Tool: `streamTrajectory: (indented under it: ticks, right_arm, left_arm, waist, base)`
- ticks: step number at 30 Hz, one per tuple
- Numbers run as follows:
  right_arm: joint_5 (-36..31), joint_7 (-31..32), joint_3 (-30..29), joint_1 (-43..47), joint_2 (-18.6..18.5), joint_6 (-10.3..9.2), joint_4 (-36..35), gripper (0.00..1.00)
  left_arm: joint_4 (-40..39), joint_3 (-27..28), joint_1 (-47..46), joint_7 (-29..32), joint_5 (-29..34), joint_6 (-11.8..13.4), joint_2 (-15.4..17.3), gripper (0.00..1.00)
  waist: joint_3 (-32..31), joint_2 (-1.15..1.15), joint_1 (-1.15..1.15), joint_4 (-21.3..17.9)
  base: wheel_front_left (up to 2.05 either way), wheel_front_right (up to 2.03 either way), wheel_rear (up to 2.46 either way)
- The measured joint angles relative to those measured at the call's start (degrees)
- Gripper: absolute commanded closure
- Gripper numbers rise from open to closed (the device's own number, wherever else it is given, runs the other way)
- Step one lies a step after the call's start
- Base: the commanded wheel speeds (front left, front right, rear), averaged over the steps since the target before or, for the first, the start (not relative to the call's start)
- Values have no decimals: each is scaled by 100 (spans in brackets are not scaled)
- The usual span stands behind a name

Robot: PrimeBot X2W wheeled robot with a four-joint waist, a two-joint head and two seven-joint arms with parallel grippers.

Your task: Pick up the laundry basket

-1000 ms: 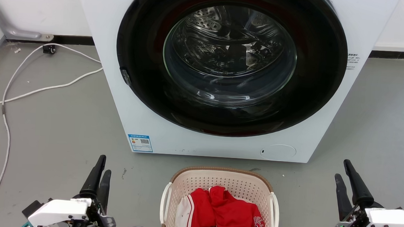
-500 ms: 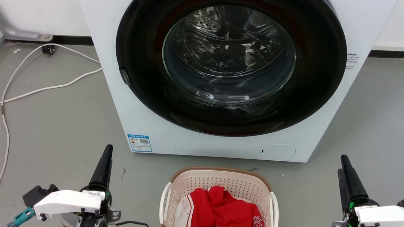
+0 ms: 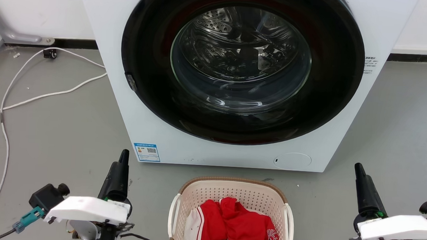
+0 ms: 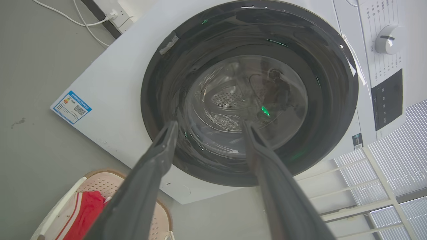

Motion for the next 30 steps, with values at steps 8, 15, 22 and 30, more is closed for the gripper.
streamTrajectory:
  ticks: [8,15,22,30]
  right_arm:
    - [-910,-155,85,30,0,1,47,0]
    - [-1725,-275,76,31,0,1,73,0]
    - [-2454,-348,33,31,0,1,16,0]
    - [-3122,-391,51,36,0,2,-113,0]
  left_arm:
    - [-37,-200,0,-147,913,90,0,0]
    - [-24,-308,0,-265,1601,152,0,0]
    - [-21,-364,-27,-389,2230,198,0,0]
    - [-52,-427,-79,-506,2851,248,0,0]
  waist:
    - [-5,0,0,30]
    - [-21,0,0,48]
    - [-34,0,0,50]
    - [-36,0,0,40]
  base:
    - [0,0,0]
    - [0,0,0]
    - [0,0,0]
    - [0,0,0]
